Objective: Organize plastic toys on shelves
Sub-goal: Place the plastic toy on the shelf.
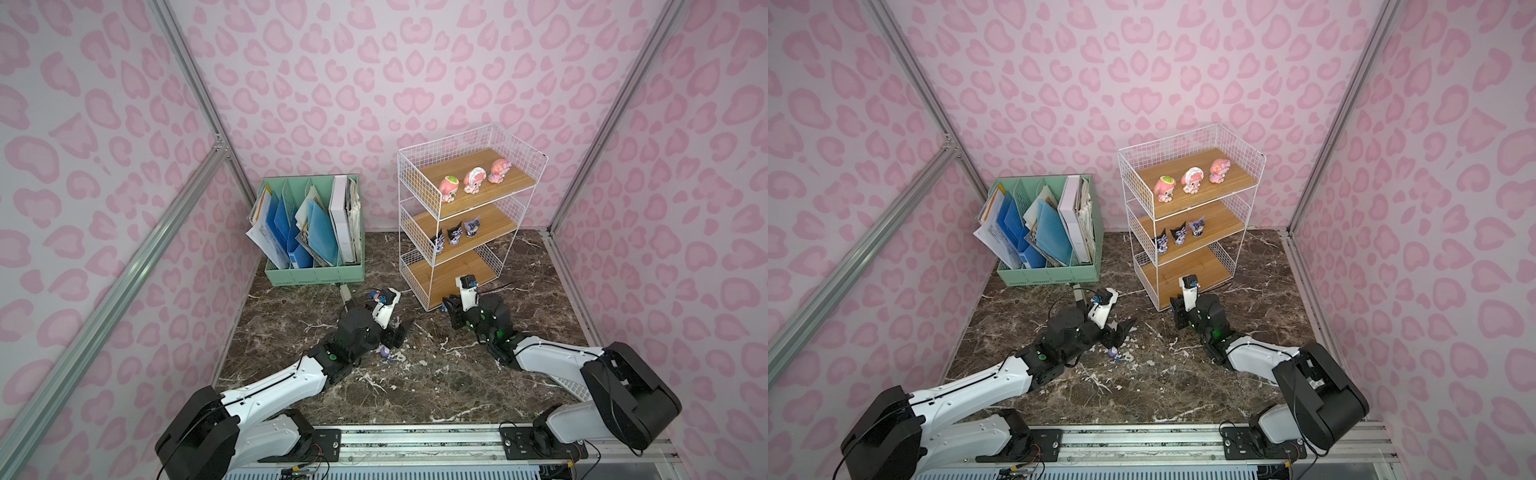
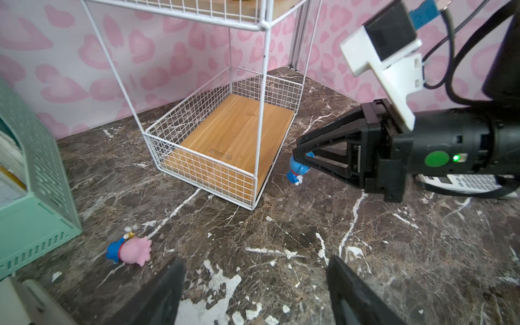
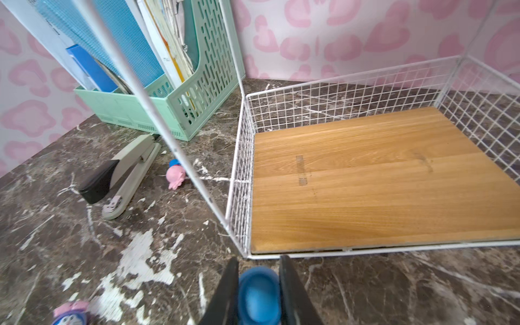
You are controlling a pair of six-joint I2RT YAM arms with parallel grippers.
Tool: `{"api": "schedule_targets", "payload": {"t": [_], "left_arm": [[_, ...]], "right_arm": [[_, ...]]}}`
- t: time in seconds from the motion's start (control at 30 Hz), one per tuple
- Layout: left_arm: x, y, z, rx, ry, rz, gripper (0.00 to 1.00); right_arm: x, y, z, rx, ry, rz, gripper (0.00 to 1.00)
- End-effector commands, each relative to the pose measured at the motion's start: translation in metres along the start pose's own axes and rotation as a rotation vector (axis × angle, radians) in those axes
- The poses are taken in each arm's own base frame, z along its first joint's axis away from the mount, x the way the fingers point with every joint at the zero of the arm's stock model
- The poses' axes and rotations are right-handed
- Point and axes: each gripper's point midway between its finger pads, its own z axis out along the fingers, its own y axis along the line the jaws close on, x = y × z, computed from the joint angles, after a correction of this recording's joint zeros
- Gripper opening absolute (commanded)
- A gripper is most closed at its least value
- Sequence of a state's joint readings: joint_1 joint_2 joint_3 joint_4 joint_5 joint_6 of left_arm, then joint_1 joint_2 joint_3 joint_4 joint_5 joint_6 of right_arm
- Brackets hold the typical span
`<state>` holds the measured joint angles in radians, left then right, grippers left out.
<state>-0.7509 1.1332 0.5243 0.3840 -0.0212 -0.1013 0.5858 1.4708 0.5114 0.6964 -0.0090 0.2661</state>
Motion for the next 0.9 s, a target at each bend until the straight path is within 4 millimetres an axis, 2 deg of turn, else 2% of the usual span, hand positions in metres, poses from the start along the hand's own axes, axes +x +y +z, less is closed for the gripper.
{"api": "schedule_targets", "payload": {"t": [0.0, 0.37, 0.87], "left_arm": [[0.002, 0.008, -0.004, -0.044, 0.010, -0.006, 0.84], [0.001, 0.011, -0.008, -0.058, 0.018, -0.002, 0.87], [0.002, 0.015, -0.010, -0.085, 0.023, 0.007, 0.88]], "right_arm": [[-0.025, -0.006, 0.007, 0.023, -0.119, 0.006, 0.23], [-0.018, -0.011, 0.045, 0.033, -0.099, 0.021, 0.24], [0.000, -0.017, 0.079, 0.080, -0.045, 0.011, 0.26]]}}
